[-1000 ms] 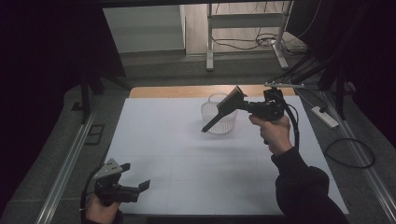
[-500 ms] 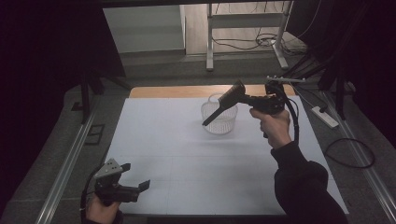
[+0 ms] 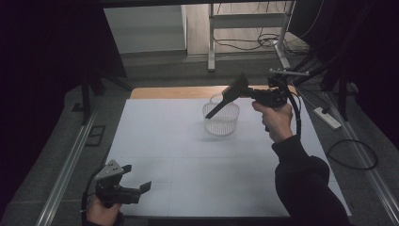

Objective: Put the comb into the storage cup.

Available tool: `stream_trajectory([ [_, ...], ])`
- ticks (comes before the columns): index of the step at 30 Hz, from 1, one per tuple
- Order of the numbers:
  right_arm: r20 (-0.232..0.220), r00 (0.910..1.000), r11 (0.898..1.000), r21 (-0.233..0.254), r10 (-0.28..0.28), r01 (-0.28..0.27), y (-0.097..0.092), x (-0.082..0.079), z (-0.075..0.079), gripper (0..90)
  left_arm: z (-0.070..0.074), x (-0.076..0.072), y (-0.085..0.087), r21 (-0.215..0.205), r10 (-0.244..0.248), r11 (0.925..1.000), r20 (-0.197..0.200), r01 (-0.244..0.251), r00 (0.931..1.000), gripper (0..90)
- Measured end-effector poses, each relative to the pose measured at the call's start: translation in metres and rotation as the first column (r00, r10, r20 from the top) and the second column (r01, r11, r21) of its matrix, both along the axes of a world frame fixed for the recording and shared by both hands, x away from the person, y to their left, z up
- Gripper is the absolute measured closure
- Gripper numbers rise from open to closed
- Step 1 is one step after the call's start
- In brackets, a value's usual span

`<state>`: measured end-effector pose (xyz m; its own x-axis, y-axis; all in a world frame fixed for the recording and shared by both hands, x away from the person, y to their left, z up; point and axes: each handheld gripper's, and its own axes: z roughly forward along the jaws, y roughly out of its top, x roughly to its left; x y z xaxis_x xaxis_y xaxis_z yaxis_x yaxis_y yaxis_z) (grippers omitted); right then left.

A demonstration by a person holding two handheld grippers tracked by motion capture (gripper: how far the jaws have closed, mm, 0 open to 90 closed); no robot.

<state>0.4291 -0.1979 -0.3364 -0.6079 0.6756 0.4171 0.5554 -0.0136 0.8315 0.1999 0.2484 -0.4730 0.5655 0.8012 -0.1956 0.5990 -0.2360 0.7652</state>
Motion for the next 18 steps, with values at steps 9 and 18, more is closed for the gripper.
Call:
stream_trajectory([
  [9,0.016,0.9995,0.999,-0.018,-0.026,0.026,0.003,0.008,0.006,83.6,0.000,0.000,0.000,-0.001,0.000,1.0000,-0.003,0.000,1.0000,0.0],
  [18,0.022,0.9984,0.998,-0.038,-0.051,0.052,0.006,0.015,0.002,83.6,0.000,0.001,0.000,-0.002,0.003,1.0000,-0.006,-0.003,1.0000,0.0],
])
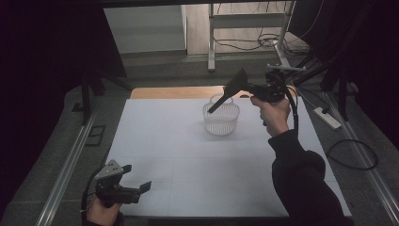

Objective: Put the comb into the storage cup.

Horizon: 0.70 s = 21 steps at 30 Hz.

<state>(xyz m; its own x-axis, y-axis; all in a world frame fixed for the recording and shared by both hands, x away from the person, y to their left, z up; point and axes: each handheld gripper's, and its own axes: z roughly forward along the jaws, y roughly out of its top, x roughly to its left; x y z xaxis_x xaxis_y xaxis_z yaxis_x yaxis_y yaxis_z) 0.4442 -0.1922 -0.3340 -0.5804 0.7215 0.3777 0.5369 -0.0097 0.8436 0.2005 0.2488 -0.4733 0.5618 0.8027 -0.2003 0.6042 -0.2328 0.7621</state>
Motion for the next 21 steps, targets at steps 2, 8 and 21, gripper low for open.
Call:
stream_trajectory([
  [2,-0.002,1.0000,1.000,-0.007,-0.005,0.005,0.001,0.001,-0.001,83.6,0.000,0.000,0.000,0.000,0.000,1.0000,-0.001,0.000,1.0000,0.0],
  [8,-0.001,0.9999,1.000,-0.022,-0.016,0.016,0.003,0.005,-0.005,83.6,0.000,0.000,0.000,-0.001,-0.001,1.0000,-0.004,0.001,1.0000,0.0],
  [21,-0.001,0.9999,0.999,-0.048,-0.014,0.014,0.010,0.009,-0.012,83.7,0.000,0.000,0.000,-0.002,0.003,1.0000,-0.006,-0.003,1.0000,0.1],
])
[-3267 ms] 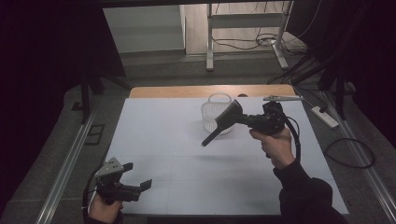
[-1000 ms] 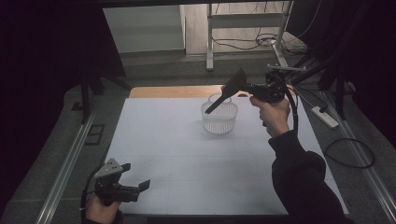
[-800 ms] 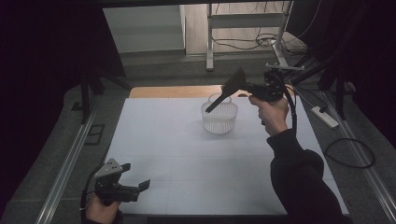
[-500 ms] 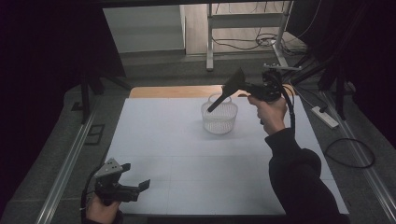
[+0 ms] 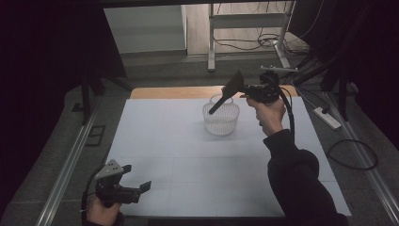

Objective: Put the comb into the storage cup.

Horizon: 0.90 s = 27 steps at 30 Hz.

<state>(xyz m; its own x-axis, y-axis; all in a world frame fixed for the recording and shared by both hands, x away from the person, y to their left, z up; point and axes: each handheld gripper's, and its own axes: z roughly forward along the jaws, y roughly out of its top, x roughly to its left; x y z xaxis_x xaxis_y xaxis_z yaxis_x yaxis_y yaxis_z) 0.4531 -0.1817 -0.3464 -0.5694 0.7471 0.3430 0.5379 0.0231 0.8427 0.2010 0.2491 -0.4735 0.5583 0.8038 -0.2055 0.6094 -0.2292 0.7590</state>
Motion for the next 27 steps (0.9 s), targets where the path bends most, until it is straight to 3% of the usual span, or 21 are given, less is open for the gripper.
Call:
stream_trajectory([
  [27,0.002,1.0000,0.998,-0.066,0.007,-0.006,0.018,0.004,-0.026,83.6,0.000,0.000,0.000,0.000,0.004,1.0000,-0.002,-0.004,1.0000,0.1],
])
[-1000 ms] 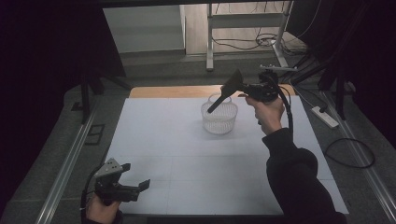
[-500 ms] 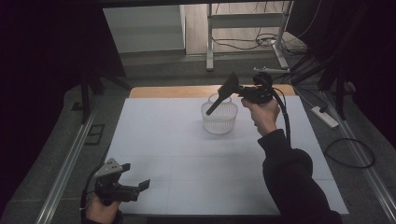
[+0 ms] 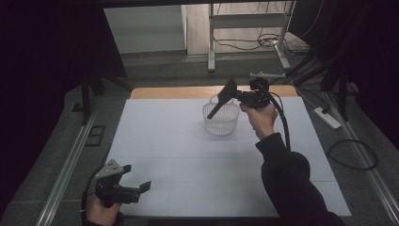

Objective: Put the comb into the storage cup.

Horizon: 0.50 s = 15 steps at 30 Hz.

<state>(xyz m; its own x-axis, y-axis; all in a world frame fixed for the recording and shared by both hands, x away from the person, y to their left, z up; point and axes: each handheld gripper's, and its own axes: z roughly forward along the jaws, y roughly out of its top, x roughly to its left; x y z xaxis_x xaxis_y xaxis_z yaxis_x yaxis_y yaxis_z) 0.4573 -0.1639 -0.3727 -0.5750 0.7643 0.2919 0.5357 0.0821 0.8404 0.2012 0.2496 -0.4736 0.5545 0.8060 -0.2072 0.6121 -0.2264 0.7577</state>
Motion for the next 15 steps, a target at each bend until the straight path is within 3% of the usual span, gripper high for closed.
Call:
stream_trajectory([
  [15,-0.024,0.9997,1.000,-0.006,-0.009,0.009,0.004,0.004,-0.018,83.6,0.000,0.000,0.000,0.001,0.001,1.0000,-0.002,-0.001,1.0000,0.2],
])
